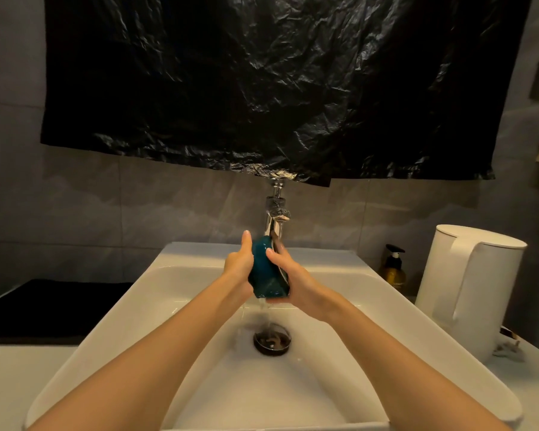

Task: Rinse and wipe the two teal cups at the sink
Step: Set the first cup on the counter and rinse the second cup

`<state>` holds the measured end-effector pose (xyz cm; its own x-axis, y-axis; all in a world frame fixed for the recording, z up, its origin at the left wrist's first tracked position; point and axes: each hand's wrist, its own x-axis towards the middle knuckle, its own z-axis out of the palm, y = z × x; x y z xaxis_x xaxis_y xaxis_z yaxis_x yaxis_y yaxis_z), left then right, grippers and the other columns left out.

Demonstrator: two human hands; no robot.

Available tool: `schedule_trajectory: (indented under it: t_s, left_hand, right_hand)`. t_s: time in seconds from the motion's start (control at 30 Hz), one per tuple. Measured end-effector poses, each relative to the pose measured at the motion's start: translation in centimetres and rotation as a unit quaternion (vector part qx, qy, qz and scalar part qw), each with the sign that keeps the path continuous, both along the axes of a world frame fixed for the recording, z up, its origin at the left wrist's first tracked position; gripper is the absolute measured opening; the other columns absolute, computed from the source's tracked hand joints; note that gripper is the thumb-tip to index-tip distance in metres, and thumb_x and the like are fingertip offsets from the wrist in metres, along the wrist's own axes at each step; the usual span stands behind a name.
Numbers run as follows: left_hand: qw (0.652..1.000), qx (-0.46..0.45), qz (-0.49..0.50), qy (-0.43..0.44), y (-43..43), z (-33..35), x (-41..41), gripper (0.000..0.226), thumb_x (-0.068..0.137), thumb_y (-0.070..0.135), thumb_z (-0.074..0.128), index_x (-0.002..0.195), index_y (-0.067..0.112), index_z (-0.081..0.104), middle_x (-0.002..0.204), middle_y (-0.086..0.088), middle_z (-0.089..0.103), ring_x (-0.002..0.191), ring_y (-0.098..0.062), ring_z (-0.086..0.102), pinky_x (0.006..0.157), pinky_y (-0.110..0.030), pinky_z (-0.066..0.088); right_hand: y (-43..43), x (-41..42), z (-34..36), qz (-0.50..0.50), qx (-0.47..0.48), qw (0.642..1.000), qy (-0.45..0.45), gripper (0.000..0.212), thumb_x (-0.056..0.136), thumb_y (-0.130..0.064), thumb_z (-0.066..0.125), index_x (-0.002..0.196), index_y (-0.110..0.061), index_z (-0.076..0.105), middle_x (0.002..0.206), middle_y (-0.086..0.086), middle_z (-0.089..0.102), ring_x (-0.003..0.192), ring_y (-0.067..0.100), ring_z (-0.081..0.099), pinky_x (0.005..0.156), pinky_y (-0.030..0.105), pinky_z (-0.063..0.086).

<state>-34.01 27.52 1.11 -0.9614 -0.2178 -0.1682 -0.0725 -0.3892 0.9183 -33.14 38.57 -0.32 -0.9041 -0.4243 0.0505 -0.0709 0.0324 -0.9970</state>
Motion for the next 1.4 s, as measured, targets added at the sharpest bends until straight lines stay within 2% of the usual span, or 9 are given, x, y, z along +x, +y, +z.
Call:
schedule_trajectory:
  t_s: [0.27,0.4,0.5,0.67,0.8,0.9,1.07,1.23,1.4]
  left_hand:
    - [0.997,-0.049,-0.056,0.025,1.0,-0.5,0.0,0.046,0.09,0.052,0.053,0.104,0.009,0.064,0.099,-0.012,0.068,0.093,-0.03,0.064,0.081,-0.04,0.055]
    - [0.999,-0.02,-0.041,0.004,0.4,-0.4,-0.4,0.04,0.094,0.044,0.051,0.11,0.009,0.06,0.098,-0.014,0.066,0.095,-0.032,0.062,0.087,-0.046,0.053]
    - [0.999,-0.012,-0.035,-0.012,-0.5,-0.4,-0.6,0.042,0.094,0.047,0.048,0.115,0.012,0.059,0.105,-0.016,0.065,0.1,-0.034,0.061,0.091,-0.051,0.051]
    - [0.999,-0.001,-0.052,-0.015,-0.8,-0.4,-0.8,0.044,0.095,0.048,0.044,0.116,0.012,0.058,0.112,-0.017,0.063,0.102,-0.034,0.06,0.092,-0.051,0.05]
    - [0.997,-0.027,-0.067,0.007,-0.5,-0.4,-1.0,0.043,0.095,0.047,0.046,0.112,0.01,0.061,0.106,-0.016,0.066,0.098,-0.032,0.062,0.086,-0.045,0.053]
    - [0.995,-0.061,-0.072,0.02,0.2,-0.6,-0.8,0.04,0.095,0.045,0.048,0.107,0.009,0.063,0.103,-0.014,0.067,0.096,-0.03,0.063,0.08,-0.038,0.053]
    - [0.996,-0.062,-0.062,0.0,0.1,-0.8,-0.6,0.035,0.094,0.045,0.047,0.101,0.014,0.061,0.099,-0.011,0.066,0.096,-0.028,0.062,0.085,-0.039,0.051]
    - [0.997,-0.071,-0.037,0.009,-0.8,-0.8,-0.9,0.033,0.09,0.044,0.054,0.104,0.015,0.062,0.104,-0.012,0.066,0.101,-0.031,0.062,0.09,-0.042,0.052]
    - [0.996,-0.075,-0.038,0.01,-0.7,-1.0,-0.8,0.033,0.086,0.043,0.059,0.102,0.015,0.063,0.105,-0.011,0.067,0.103,-0.03,0.062,0.092,-0.042,0.051]
  right_hand:
    - [-0.6,-1.0,-0.6,-0.119,-0.038,0.988,-0.09,0.054,0.082,-0.077,0.039,0.127,-0.049,0.043,0.124,0.001,0.058,0.106,0.027,0.062,0.076,0.041,0.058]
    - [0.9,-0.8,-0.3,-0.038,0.004,0.999,-0.035,0.046,0.091,-0.06,0.046,0.133,-0.06,0.026,0.121,-0.009,0.055,0.105,0.023,0.062,0.081,0.044,0.057]
    - [1.1,-0.4,-0.2,0.011,0.014,1.0,-0.006,0.044,0.089,-0.044,0.06,0.119,-0.064,0.035,0.125,-0.007,0.055,0.108,0.02,0.061,0.088,0.045,0.055]
    - [0.8,-0.5,-0.4,-0.038,0.003,0.999,0.026,0.058,0.081,-0.045,0.071,0.127,-0.055,0.037,0.128,-0.007,0.052,0.107,0.02,0.06,0.084,0.046,0.057]
    - [-0.3,-0.8,-0.4,-0.11,-0.033,0.993,-0.033,0.049,0.078,-0.061,0.065,0.119,-0.051,0.042,0.119,-0.005,0.055,0.104,0.022,0.059,0.079,0.047,0.058]
    - [-0.7,-0.8,0.0,-0.125,-0.028,0.986,-0.108,0.063,0.071,-0.076,0.058,0.121,-0.041,0.046,0.121,0.004,0.057,0.103,0.03,0.061,0.073,0.046,0.058]
    - [0.3,-0.8,0.4,-0.095,-0.069,0.977,-0.177,0.053,0.083,-0.066,0.053,0.121,-0.029,0.054,0.124,0.011,0.058,0.11,0.034,0.058,0.091,0.051,0.051]
    - [0.0,-0.3,0.7,-0.073,-0.044,0.991,-0.107,0.055,0.082,-0.053,0.065,0.129,-0.042,0.04,0.126,0.002,0.051,0.113,0.032,0.054,0.086,0.055,0.053]
    - [-0.6,0.0,1.3,-0.105,-0.087,0.975,-0.176,0.042,0.085,-0.051,0.062,0.12,-0.032,0.052,0.115,0.007,0.056,0.103,0.03,0.054,0.077,0.049,0.053]
